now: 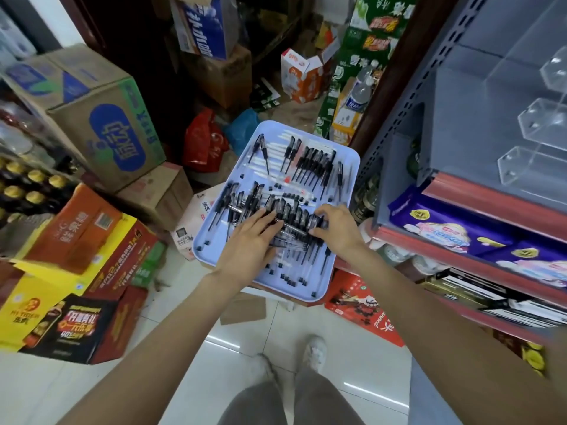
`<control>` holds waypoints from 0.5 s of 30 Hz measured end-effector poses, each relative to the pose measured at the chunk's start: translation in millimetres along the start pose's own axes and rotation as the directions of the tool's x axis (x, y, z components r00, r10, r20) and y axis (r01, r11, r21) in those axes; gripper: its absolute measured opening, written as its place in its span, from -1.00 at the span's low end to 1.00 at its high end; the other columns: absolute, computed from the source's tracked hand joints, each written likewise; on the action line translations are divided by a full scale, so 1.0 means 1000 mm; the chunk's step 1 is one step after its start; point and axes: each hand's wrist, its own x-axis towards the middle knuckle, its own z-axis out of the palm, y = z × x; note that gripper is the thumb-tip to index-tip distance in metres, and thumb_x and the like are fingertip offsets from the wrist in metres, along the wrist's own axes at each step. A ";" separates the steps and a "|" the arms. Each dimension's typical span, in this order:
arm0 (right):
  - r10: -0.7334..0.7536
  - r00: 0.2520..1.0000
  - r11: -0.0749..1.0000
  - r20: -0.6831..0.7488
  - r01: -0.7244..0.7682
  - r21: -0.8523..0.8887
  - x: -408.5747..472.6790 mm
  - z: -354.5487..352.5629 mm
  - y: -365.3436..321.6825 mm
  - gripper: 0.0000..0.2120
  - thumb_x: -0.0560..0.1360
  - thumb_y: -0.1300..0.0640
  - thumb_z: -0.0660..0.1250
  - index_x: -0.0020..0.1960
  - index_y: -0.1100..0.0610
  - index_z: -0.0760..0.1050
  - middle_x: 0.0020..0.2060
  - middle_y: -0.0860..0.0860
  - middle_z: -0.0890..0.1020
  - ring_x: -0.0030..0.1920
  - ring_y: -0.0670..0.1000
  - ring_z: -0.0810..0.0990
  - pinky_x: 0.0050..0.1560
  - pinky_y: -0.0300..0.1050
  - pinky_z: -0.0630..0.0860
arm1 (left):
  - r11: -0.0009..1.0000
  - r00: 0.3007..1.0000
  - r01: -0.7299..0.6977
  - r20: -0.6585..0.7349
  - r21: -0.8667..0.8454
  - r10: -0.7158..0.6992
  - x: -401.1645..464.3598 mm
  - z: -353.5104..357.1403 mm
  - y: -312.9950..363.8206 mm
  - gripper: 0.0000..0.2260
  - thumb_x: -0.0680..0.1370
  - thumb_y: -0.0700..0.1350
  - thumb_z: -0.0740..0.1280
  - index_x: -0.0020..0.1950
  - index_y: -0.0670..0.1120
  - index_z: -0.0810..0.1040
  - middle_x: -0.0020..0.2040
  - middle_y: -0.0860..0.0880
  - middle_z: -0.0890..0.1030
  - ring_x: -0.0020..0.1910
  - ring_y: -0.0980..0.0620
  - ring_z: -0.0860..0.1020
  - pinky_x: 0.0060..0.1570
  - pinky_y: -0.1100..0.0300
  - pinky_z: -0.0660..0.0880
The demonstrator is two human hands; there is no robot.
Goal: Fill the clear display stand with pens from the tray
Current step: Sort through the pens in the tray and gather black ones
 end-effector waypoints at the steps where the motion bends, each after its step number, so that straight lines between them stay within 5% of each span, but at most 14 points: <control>1: 0.005 1.000 1.000 0.014 -0.005 0.011 0.001 -0.002 -0.002 -0.60 0.50 0.11 0.36 0.29 0.14 0.37 0.23 0.17 0.36 -0.03 0.11 0.48 0.01 -0.07 0.45 | 1.000 1.000 -0.008 -0.006 0.007 0.008 0.000 0.000 -0.001 -0.54 0.58 -0.10 0.25 0.47 -0.05 0.26 0.51 -0.03 0.20 0.53 -0.02 0.05 0.47 0.00 0.12; 7: -0.007 0.997 0.983 0.080 -0.009 0.186 0.005 -0.008 -0.001 -0.72 0.45 0.19 0.42 0.06 0.15 0.38 0.25 0.17 0.42 0.24 0.13 0.44 0.01 -0.14 0.33 | 0.999 0.999 -0.014 -0.047 0.033 0.016 -0.002 0.000 0.000 -0.55 0.53 -0.14 0.33 0.41 -0.09 0.36 0.47 -0.08 0.30 0.50 -0.10 0.15 0.44 -0.03 0.16; 15: -0.036 0.999 0.989 0.036 0.031 0.148 0.009 0.002 -0.004 -0.67 0.48 0.09 0.39 0.17 0.17 0.40 0.12 0.13 0.48 0.02 0.09 0.49 -0.06 -0.10 0.37 | 0.994 0.996 0.046 -0.085 0.095 -0.038 -0.005 0.003 0.001 -0.52 0.49 -0.06 0.39 0.38 -0.07 0.40 0.44 -0.08 0.36 0.48 -0.17 0.19 0.40 -0.13 0.20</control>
